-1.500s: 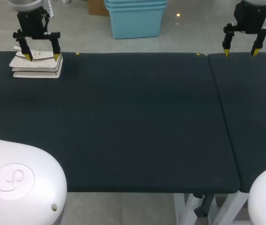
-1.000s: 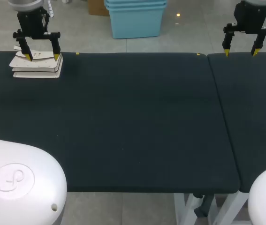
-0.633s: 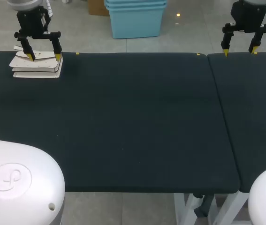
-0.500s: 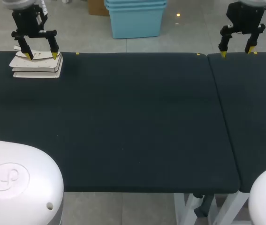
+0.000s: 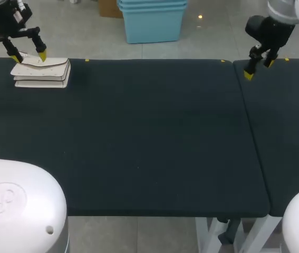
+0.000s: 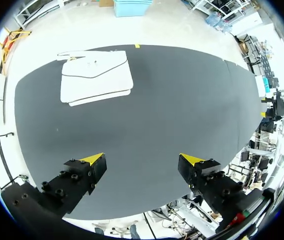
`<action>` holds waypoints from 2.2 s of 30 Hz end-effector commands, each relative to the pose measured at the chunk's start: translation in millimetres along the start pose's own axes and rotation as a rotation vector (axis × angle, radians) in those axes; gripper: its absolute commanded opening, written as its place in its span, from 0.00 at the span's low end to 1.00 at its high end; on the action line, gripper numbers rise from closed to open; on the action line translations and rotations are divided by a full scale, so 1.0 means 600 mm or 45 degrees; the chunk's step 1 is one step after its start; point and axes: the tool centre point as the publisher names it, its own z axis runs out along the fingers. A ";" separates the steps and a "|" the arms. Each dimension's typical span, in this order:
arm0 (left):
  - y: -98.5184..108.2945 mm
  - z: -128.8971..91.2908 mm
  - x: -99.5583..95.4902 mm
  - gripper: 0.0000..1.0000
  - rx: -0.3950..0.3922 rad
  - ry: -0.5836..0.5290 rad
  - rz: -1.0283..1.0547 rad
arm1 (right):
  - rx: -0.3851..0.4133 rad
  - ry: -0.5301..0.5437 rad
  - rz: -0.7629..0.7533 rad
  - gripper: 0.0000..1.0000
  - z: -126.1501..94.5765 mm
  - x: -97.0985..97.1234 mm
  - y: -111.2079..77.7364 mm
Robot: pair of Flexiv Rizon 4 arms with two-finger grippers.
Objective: Pick up the bag, open it, inspect its contents, close it, and place it on the opposite side
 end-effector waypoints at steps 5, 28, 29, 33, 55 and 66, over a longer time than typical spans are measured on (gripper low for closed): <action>-0.003 0.010 -0.060 1.00 -0.013 0.187 0.064 | -0.327 0.026 -0.237 1.00 0.047 0.037 -0.020; -0.009 0.008 -0.156 1.00 0.006 0.262 0.015 | -0.433 0.245 -0.550 1.00 0.083 0.095 0.005; -0.011 0.009 -0.161 1.00 0.007 0.263 0.007 | -0.433 0.245 -0.550 1.00 0.083 0.095 0.005; -0.019 0.017 -0.179 1.00 0.015 0.299 -0.003 | -0.478 0.266 -0.643 1.00 0.094 0.104 0.019; -0.099 0.050 -0.305 1.00 0.014 0.470 -0.003 | -0.622 0.307 -0.822 1.00 0.185 0.136 0.059; -0.130 0.069 -0.342 1.00 0.024 0.568 0.005 | -0.640 0.304 -0.813 1.00 0.193 0.125 0.067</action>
